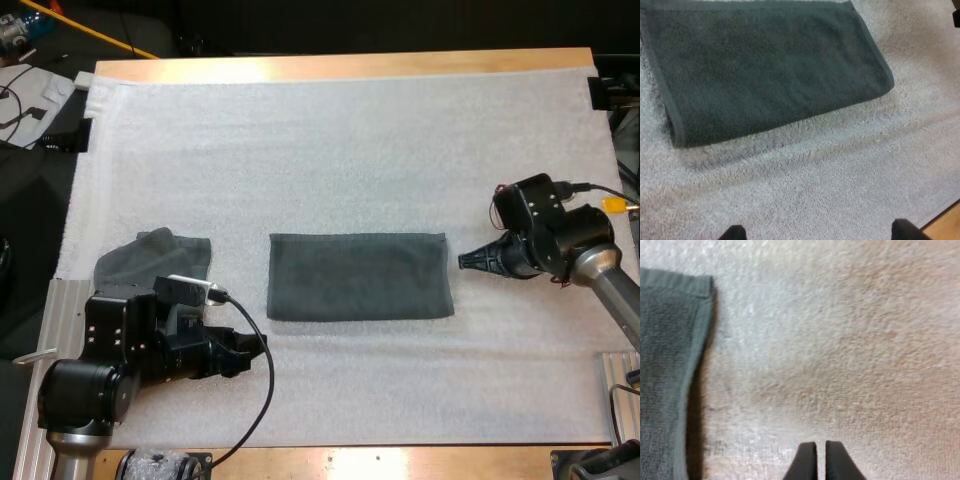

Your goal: Pick towel from pile, fold and stack

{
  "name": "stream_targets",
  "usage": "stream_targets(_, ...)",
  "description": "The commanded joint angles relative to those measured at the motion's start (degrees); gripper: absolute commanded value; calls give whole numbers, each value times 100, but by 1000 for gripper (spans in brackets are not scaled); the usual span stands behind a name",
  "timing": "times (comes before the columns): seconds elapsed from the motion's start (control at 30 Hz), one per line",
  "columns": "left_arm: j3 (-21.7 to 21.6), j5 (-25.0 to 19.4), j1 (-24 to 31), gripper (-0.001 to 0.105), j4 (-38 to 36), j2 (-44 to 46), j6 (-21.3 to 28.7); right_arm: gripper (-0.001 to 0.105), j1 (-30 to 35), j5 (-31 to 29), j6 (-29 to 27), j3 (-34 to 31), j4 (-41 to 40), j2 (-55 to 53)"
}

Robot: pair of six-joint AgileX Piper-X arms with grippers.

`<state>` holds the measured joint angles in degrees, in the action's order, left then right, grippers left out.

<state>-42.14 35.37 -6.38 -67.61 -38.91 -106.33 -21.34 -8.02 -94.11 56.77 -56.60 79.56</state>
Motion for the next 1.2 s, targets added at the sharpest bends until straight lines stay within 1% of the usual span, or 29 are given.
stream_targets(0.0,-29,11,-10,57,-10,19,7,8,0,890,448,-60,375,104)
stream_targets(0.07,-32,11,-12,57,1,30,-2,24,28,1135,642,-59,548,131)
stream_targets(0.1,-37,10,-16,57,-4,22,-16,36,62,1297,721,-58,658,148)
stream_targets(0.17,-35,21,-13,57,-3,28,-16,55,132,1609,829,-70,840,216)
stream_targets(0.2,-38,20,-9,57,-3,28,-11,61,189,1778,878,-72,923,258)
stream_targets(0.23,-39,18,-7,57,-9,31,-17,63,237,1934,928,-74,1011,316)
stream_targets(0.4,-30,9,-1,57,-15,30,-5,59,499,2608,1111,-81,1270,724)
stream_targets(0.6,-32,2,3,57,-31,30,0,58,591,3142,1228,-104,1498,1177)
stream_targets(0.67,-32,0,2,57,-30,30,-3,58,556,3251,1297,-123,1599,1283)
stream_targets(0.8,-32,-7,-7,57,-9,23,14,58,529,3287,1356,-128,1666,1396)
stream_targets(1.0,-33,-2,1,57,11,11,-6,57,496,3562,1708,-197,2031,1713)
stream_targets(1.17,-34,8,-8,57,6,-4,-3,57,253,3824,1899,-291,2258,1923)
